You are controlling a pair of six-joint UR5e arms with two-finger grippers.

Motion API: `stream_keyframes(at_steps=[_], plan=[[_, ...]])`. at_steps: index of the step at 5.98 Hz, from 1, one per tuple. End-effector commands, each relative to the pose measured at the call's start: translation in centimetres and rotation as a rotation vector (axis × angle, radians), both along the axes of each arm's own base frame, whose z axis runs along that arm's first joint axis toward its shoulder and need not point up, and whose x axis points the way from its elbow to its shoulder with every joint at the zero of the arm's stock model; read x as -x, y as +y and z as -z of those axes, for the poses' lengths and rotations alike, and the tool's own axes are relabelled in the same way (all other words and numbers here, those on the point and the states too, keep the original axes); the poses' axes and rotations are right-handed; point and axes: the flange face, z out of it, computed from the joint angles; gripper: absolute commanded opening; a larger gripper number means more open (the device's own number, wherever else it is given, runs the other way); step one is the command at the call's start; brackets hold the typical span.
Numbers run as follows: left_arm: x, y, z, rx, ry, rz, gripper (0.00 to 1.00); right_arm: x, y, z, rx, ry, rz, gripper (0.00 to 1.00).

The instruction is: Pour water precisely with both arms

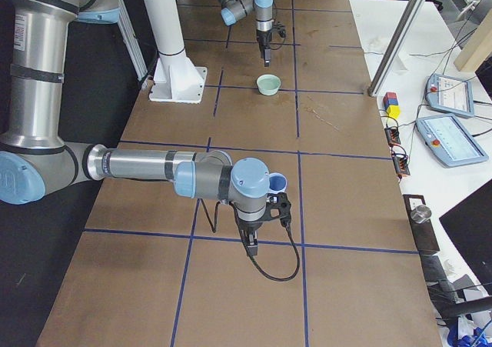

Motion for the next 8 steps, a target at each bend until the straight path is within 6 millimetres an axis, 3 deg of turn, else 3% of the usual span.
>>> stream_keyframes(at_steps=[1,3,4,5,7,8], plan=[[-3.5,0.1,1.3,0.035,-0.015,0.062,1.0,0.5,-0.1,0.1,-0.001,-0.002,0.01,1.0],[-5.9,-0.3,1.1,0.055,-0.02,0.066,1.0,0.5,-0.1,0.0,-0.001,-0.001,0.01,1.0],[-7.1,-0.2,0.1,0.04,-0.03,0.073,0.98,0.5,-0.1,0.0,-0.001,-0.001,0.01,1.0],[-7.3,0.0,0.0,0.04,-0.03,0.07,0.86,0.5,-0.1,0.1,-0.002,-0.001,0.01,1.0],[-7.3,0.1,-0.1,0.029,-0.031,0.058,0.15,0.5,-0.1,0.1,-0.002,-0.001,0.01,1.0],[-7.3,0.1,-0.1,0.029,-0.031,0.058,0.08,0.5,-0.1,0.1,-0.002,0.0,0.01,1.0]])
